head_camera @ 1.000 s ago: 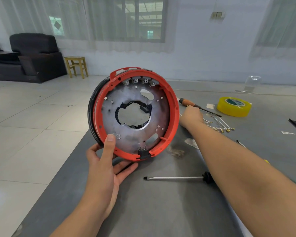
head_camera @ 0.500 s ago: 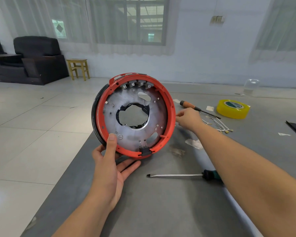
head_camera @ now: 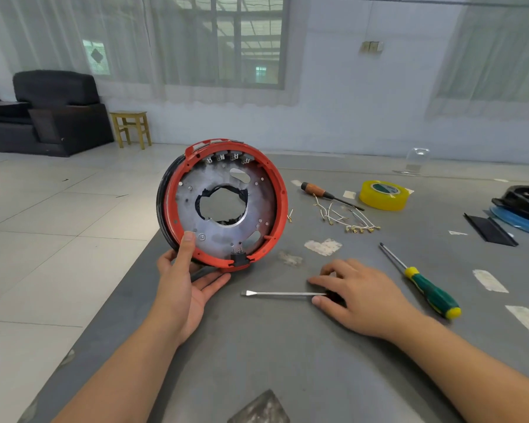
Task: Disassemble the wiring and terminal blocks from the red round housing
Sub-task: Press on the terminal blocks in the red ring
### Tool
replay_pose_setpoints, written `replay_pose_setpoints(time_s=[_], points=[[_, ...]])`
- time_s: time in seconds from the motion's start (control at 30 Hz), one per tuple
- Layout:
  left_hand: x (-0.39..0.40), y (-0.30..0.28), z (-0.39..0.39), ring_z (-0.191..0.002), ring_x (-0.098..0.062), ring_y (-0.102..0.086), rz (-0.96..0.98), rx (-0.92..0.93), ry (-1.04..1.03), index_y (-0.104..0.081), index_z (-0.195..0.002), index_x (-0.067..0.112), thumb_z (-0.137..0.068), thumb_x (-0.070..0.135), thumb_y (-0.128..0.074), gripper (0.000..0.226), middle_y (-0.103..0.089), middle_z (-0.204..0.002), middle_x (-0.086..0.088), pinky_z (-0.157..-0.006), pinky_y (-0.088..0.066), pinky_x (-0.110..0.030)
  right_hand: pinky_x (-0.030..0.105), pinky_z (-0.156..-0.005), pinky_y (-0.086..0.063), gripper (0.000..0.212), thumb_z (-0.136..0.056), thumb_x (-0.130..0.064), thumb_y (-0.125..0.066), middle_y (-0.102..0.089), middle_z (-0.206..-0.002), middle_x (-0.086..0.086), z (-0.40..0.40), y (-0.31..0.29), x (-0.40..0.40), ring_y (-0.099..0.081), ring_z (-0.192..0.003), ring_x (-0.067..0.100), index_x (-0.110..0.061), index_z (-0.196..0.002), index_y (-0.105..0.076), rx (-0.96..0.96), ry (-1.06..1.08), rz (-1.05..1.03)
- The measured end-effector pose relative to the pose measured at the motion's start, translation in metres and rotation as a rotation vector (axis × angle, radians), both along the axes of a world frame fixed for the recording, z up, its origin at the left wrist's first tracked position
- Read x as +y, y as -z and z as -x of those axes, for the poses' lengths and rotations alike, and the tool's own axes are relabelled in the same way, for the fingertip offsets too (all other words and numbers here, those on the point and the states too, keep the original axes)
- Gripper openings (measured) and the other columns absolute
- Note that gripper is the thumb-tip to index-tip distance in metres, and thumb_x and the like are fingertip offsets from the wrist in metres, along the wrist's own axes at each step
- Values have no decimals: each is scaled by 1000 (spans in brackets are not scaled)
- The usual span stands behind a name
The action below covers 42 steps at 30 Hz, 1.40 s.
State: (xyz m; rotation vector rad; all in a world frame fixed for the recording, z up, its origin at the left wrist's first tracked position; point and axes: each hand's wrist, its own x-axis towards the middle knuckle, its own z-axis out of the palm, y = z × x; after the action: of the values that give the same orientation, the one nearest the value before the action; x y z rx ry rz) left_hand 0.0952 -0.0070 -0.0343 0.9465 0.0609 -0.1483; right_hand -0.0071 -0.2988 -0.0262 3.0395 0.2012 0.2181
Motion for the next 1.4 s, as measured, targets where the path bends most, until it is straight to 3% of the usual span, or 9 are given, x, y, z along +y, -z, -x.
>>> replay_pose_setpoints(time_s=[0.13,0.4,0.77,0.93,1.0,1.13,1.17,1.23,1.4], points=[[4,0,8,-106,-40,-76,14,7,15,-45,-129,21,-89,54,-73,59,-58,-140,-20,-98,-58,-55,31,-70,-46,43,-102,-59,-27,-53,-110,-13,7,5,8,-58,-102,13,-42,-127,-58,-79,22,41],[7,-1,10,-109,-41,-75,6,30,69,-41,-150,18,-94,53,-70,72,-60,-140,-25,-96,-58,-50,28,-49,-24,18,-101,-35,-47,-58,-89,-2,9,2,-1,-64,-83,24,-25,-93,-59,-195,508,113],[8,0,10,-112,-42,-73,-47,3,161,-46,-147,15,-91,57,-73,76,-66,-129,-33,-88,-64,-44,32,-62,-36,15,-97,-23,-49,-61,-97,0,5,-2,-16,-64,-91,25,-25,-99,-64,-126,710,162],[10,-1,13,-110,-47,-73,-44,-9,227,-53,-140,14,-89,63,-72,73,-70,-119,-35,-88,-64,-45,34,-74,-44,33,-101,-45,-44,-62,-110,2,9,-3,-14,-59,-103,25,-23,-110,-68,-275,615,185],[9,-2,13,-108,-47,-73,-63,2,236,-54,-138,12,-88,66,-70,76,-71,-115,-36,-83,-65,-43,35,-85,-49,43,-101,-52,-46,-62,-118,2,8,0,-4,-59,-108,22,-22,-124,-65,-445,396,-37],[7,-5,14,-102,-45,-76,-173,5,255,-59,-134,10,-83,76,-64,83,-74,-111,-33,-77,-66,-40,3,-90,-42,84,-86,-79,-46,-54,-135,-17,-2,9,47,-58,-110,-11,-32,-154,-35,-383,172,-1054],[7,-6,16,-99,-44,-76,-221,4,262,-60,-131,10,-79,80,-63,87,-75,-109,-31,-74,-66,-38,7,-96,-42,98,-78,-88,-48,-52,-139,-19,-8,12,58,-59,-112,-10,-36,-157,-25,-342,175,-1250],[9,-9,19,-96,-42,-78,-338,-2,295,-62,-130,13,-70,88,-59,96,-77,-106,-28,-68,-65,-35,35,-111,-44,109,-67,-92,-59,-52,-146,-16,-22,15,72,-58,-124,4,-43,-157,-20,-289,158,-1522],[23,-12,20,-88,-32,-80,-611,-19,203,-59,-134,16,-78,92,-51,94,-79,-102,-21,-74,-65,-38,54,-109,-46,79,-71,-62,-81,-70,-126,-5,-39,17,86,-64,-122,20,-44,-140,-46,-207,106,-1823]])
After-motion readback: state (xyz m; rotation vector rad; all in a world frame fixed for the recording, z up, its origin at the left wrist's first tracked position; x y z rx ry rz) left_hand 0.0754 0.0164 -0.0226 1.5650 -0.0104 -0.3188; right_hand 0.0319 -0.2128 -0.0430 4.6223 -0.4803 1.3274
